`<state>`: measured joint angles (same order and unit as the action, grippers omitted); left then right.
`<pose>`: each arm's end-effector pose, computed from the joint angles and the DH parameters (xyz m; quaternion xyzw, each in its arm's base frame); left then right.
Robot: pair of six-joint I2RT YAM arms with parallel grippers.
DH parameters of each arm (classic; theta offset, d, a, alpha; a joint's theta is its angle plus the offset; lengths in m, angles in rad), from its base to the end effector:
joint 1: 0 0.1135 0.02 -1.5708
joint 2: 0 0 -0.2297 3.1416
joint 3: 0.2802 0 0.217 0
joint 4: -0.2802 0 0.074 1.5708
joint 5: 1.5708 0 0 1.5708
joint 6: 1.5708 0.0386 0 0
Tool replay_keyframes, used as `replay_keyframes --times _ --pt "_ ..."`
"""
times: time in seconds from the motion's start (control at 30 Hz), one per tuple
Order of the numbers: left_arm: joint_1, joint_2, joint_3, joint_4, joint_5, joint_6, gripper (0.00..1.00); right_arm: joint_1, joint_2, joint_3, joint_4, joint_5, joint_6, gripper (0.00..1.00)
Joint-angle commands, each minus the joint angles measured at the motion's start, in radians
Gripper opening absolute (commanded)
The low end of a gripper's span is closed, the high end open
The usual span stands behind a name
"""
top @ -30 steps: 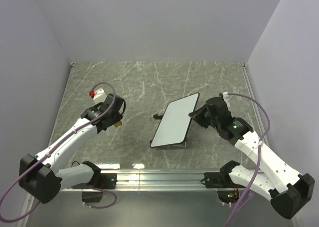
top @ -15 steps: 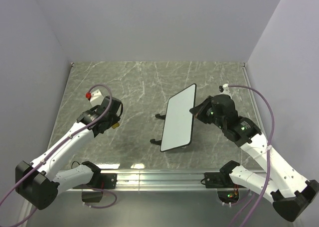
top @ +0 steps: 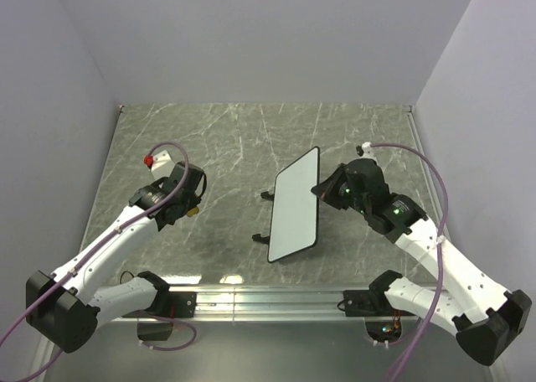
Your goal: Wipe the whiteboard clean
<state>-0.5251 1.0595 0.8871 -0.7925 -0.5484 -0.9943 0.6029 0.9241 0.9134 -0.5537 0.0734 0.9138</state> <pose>0.1695 -0.0750 0.2493 -0.2921 0.8749 -0.0104 0.3862 0.1547 0.1030 0.2944 0.1530 0.8622 0.3081 0.3720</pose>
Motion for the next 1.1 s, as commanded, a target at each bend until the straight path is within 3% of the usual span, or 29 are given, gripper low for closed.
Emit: replay_keyframes --times 0.0,0.6,0.7,0.73,0.83,1.0,1.03,1.07 --pt "-0.001 -0.015 0.03 -0.016 -0.031 0.026 0.0 0.012 0.004 0.007 0.138 -0.017 0.005 0.0" --pt "0.0 -0.023 0.015 -0.03 -0.033 0.029 0.0 0.029 -0.065 -0.229 0.153 0.02 0.088 0.0" --pt "0.0 -0.021 0.009 -0.025 -0.028 0.028 0.0 0.031 -0.087 -0.226 0.132 0.032 0.082 0.19" --pt "0.002 -0.02 0.007 -0.024 -0.027 0.031 0.0 0.029 -0.093 -0.225 0.127 0.037 0.08 0.37" --pt "0.002 -0.006 -0.005 -0.004 -0.012 0.04 0.0 0.031 -0.117 -0.214 0.103 0.048 0.074 0.62" --pt "0.002 0.043 -0.065 0.051 0.018 0.052 0.02 0.029 -0.166 -0.162 0.026 0.086 0.047 0.8" --pt "0.004 0.052 -0.074 0.061 0.021 0.052 0.06 0.031 -0.185 -0.137 0.011 0.098 0.04 0.83" --pt "0.004 0.06 -0.086 0.07 0.027 0.051 0.21 0.029 -0.197 -0.122 -0.003 0.106 0.033 0.84"
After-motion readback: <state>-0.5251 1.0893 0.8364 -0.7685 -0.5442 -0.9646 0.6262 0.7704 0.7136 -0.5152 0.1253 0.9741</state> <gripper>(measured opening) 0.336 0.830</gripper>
